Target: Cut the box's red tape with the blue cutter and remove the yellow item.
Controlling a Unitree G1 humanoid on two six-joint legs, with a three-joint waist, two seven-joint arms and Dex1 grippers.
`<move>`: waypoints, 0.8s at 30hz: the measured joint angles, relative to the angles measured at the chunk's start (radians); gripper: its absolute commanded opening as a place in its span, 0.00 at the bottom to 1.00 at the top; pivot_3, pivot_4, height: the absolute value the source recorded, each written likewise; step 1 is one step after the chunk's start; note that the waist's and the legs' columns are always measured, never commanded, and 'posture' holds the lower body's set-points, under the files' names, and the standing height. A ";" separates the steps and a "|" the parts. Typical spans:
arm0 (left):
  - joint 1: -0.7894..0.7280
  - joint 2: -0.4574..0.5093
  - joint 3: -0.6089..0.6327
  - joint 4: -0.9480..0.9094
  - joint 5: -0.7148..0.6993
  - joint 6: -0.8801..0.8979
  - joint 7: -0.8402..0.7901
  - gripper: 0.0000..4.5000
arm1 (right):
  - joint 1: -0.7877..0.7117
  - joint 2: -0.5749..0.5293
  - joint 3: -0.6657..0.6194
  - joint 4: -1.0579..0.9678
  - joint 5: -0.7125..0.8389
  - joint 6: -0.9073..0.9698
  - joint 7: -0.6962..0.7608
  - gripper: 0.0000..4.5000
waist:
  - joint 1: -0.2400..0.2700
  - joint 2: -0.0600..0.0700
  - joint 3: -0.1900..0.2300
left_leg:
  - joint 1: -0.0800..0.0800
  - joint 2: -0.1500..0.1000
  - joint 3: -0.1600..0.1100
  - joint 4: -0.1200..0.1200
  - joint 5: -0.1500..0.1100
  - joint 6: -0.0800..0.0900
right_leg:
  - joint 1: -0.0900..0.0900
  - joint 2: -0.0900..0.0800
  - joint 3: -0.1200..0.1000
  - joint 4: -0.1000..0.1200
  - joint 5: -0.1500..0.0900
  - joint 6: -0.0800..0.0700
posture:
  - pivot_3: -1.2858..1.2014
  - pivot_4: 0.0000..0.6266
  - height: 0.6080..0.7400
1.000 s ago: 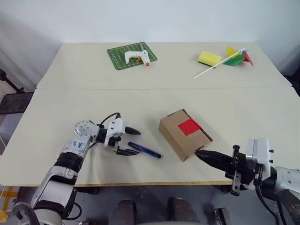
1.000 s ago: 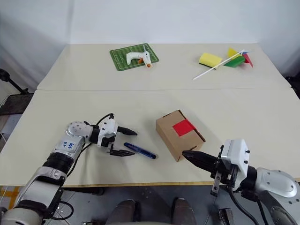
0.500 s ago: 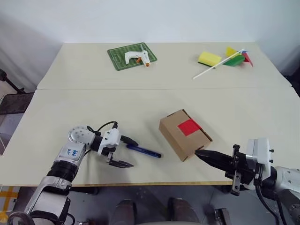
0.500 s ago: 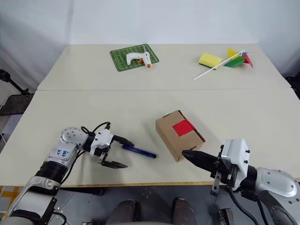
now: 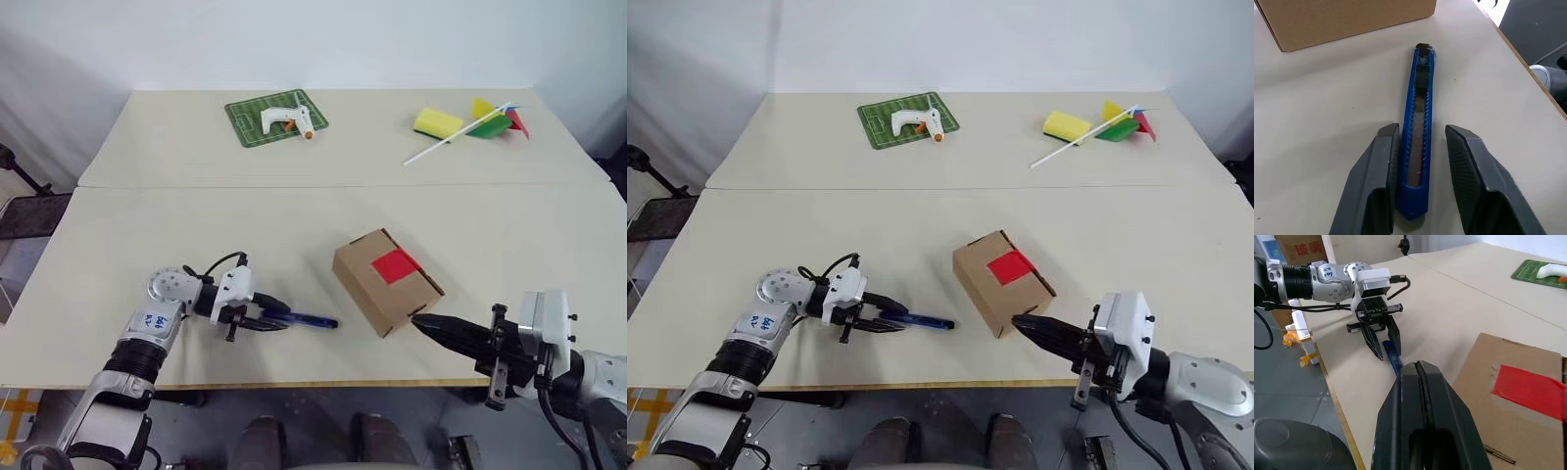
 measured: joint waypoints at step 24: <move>0.168 -0.017 -0.087 -0.380 0.094 0.050 0.181 0.10 | -0.019 -0.192 0.132 -0.161 0.098 0.235 -0.065 0.00 | 0.001 0.000 -0.001 | -0.001 -0.002 -0.003 0.001 -0.001 0.001 | 0.003 -0.004 -0.001 -0.002 -0.001 -0.002 | 0.52 0.24 1.00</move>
